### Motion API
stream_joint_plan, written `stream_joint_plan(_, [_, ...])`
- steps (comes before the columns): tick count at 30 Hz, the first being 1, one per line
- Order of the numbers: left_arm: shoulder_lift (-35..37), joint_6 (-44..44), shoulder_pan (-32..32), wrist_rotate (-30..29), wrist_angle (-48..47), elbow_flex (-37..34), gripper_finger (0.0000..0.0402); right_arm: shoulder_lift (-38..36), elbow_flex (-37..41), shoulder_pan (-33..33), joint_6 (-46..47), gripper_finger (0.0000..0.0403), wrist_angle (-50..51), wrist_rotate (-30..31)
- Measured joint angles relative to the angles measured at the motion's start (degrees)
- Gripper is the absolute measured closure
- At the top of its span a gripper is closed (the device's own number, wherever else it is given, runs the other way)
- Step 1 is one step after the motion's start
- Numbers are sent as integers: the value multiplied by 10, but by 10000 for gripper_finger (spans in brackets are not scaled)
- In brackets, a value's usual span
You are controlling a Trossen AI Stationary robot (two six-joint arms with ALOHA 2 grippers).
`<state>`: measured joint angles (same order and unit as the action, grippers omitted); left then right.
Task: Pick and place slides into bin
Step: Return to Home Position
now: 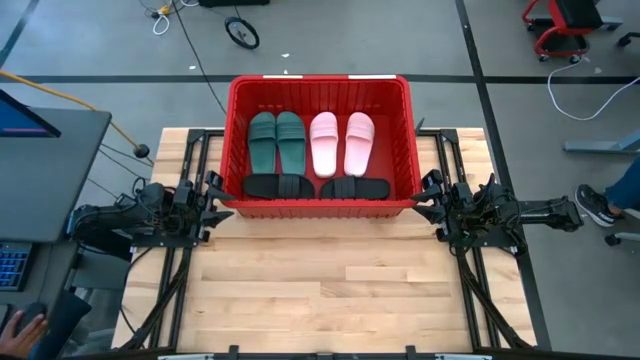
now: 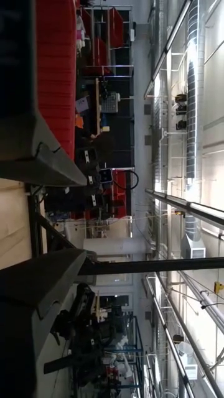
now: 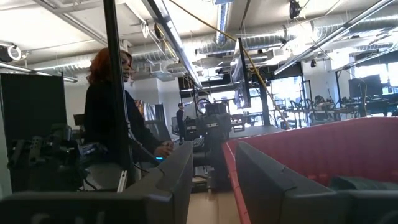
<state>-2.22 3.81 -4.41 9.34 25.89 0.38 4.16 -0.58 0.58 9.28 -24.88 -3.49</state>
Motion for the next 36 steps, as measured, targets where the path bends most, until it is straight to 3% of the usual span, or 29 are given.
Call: stream_joint_plan(36, [0, 0, 0, 0, 0, 0, 217, 0, 0, 0, 0, 275, 0, 0])
